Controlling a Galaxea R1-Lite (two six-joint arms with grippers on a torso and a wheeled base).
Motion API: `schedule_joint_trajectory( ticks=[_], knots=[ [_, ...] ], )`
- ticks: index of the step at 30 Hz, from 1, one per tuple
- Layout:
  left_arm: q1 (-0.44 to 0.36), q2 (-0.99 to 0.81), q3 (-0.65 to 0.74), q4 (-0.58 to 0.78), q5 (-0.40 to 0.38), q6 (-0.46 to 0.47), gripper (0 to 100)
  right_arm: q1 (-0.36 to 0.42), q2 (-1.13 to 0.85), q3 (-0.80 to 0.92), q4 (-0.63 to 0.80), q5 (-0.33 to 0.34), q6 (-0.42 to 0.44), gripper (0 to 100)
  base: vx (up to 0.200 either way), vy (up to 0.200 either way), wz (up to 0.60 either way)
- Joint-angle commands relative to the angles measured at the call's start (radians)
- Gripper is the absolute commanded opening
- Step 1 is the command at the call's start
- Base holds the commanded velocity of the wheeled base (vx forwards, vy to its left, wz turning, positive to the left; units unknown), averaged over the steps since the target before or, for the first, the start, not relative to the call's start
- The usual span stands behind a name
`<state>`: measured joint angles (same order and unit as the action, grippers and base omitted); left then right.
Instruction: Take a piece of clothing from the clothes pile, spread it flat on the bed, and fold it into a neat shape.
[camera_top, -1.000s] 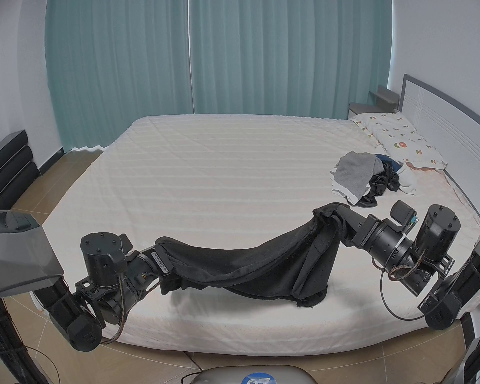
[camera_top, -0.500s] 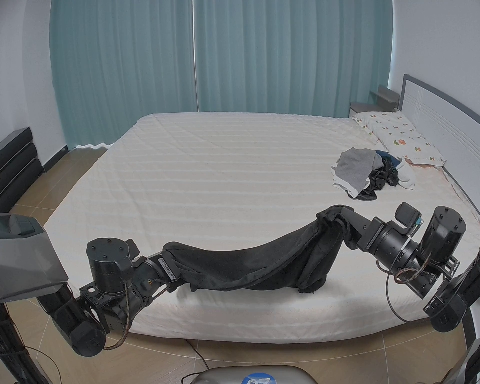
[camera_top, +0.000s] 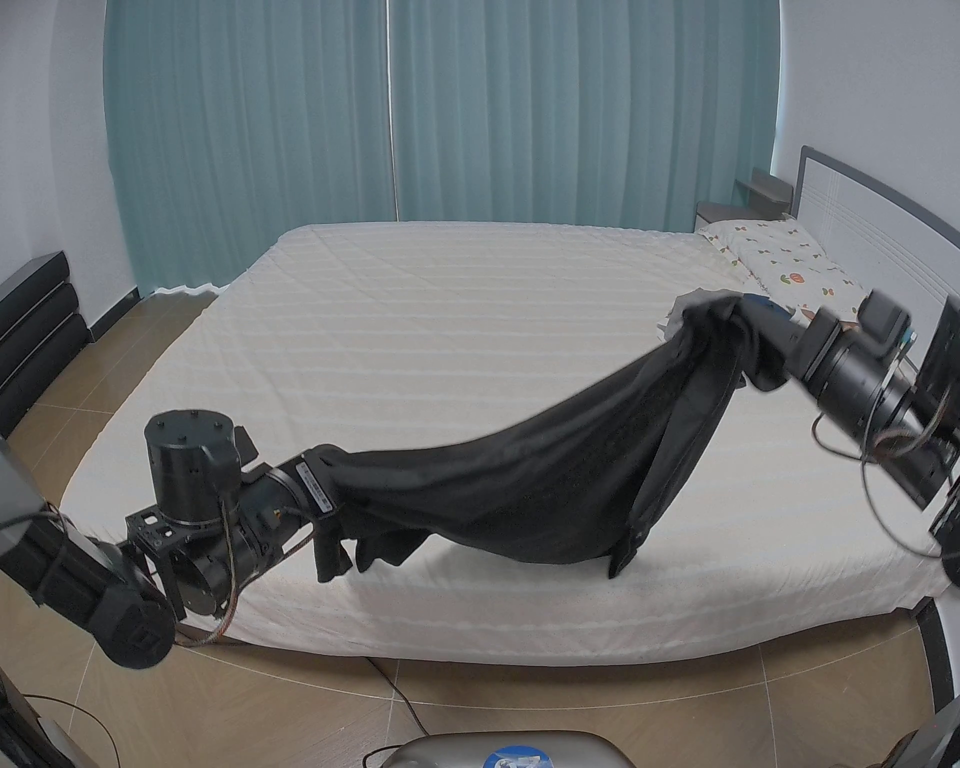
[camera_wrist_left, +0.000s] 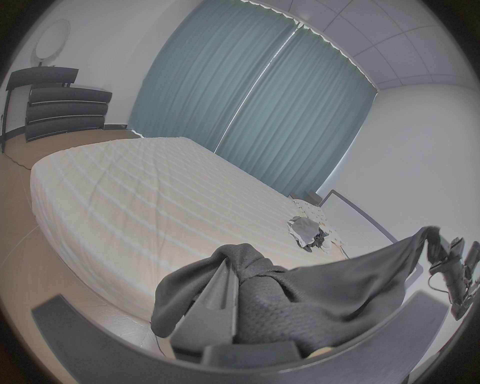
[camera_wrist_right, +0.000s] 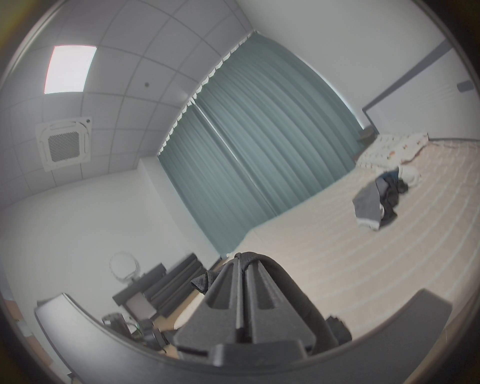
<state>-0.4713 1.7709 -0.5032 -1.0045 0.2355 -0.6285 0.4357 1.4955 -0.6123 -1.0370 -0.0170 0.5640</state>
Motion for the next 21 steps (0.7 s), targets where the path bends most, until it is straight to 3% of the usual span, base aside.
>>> schedule_joint_trajectory(
  ticks=[1,2,3,4,5,8,13,16,21],
  knots=[
    [0.065,-0.166,-0.250,0.273,0.002,-0.054,0,-0.147,-0.164,-0.342,0.227,0.003,0.002,0,0.000,0.000,0.00],
    [0.065,-0.169,-0.255,0.280,0.002,-0.059,0,-0.149,-0.164,-0.348,0.230,0.005,0.002,0,0.000,0.000,0.00],
    [0.066,-0.202,-0.313,0.399,0.001,-0.115,0,-0.169,-0.172,-0.420,0.288,0.005,0.008,0,0.000,0.000,0.00],
    [0.065,-0.203,-0.317,0.411,0.001,-0.120,0,-0.169,-0.172,-0.425,0.293,0.005,0.008,0,0.000,0.000,0.00],
    [0.063,-0.232,-0.382,0.566,-0.004,-0.160,0,-0.170,-0.182,-0.483,0.362,0.006,0.008,0,0.000,0.000,0.00],
    [0.063,-0.252,-0.448,0.708,-0.010,-0.183,0,-0.170,-0.186,-0.546,0.453,0.006,0.008,0,0.000,0.000,0.00],
    [0.059,-0.243,-0.482,0.800,-0.015,-0.183,0,-0.183,-0.158,-0.630,0.546,0.006,0.010,0,0.000,0.000,0.00],
    [0.065,-0.156,-0.540,0.853,-0.044,-0.184,0,-0.210,-0.029,-0.754,0.583,0.022,0.010,0,0.000,0.000,0.00],
    [0.097,0.022,-0.626,0.850,-0.079,-0.192,0,-0.226,0.178,-0.911,0.600,0.008,-0.001,0,0.200,0.000,0.00]
  ],
)
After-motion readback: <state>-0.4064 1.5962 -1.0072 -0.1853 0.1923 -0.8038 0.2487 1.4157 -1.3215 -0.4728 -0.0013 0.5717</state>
